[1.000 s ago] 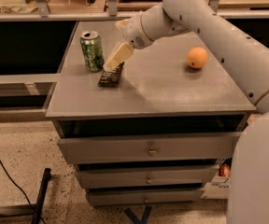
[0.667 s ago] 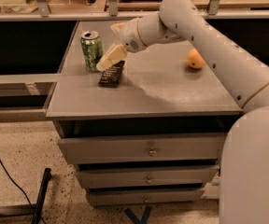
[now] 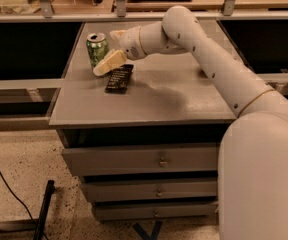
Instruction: Knock green can over
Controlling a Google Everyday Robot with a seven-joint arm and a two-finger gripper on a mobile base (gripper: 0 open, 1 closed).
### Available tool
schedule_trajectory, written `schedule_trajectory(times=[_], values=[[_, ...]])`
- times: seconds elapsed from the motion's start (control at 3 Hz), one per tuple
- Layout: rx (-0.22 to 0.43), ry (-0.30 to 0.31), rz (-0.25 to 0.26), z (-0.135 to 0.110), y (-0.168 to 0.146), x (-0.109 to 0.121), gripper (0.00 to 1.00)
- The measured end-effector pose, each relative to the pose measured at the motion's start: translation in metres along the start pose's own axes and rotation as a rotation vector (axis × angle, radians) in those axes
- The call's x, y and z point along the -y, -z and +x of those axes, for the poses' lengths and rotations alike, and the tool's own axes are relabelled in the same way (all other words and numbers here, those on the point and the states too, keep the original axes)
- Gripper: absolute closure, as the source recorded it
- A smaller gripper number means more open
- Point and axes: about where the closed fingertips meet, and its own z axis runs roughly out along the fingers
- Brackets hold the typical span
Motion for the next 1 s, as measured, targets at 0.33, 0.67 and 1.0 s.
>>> schedule_trajectory(times=[0.33, 0.67, 1.0], values=[[0.054, -0.028, -0.021, 0.001, -0.01, 0.0, 0.18], [0.124, -0.028, -0.061, -0.007, -0.015, -0.006, 0.42], [0.199, -0.02, -0.078, -0.015, -0.011, -0.01, 0.65]])
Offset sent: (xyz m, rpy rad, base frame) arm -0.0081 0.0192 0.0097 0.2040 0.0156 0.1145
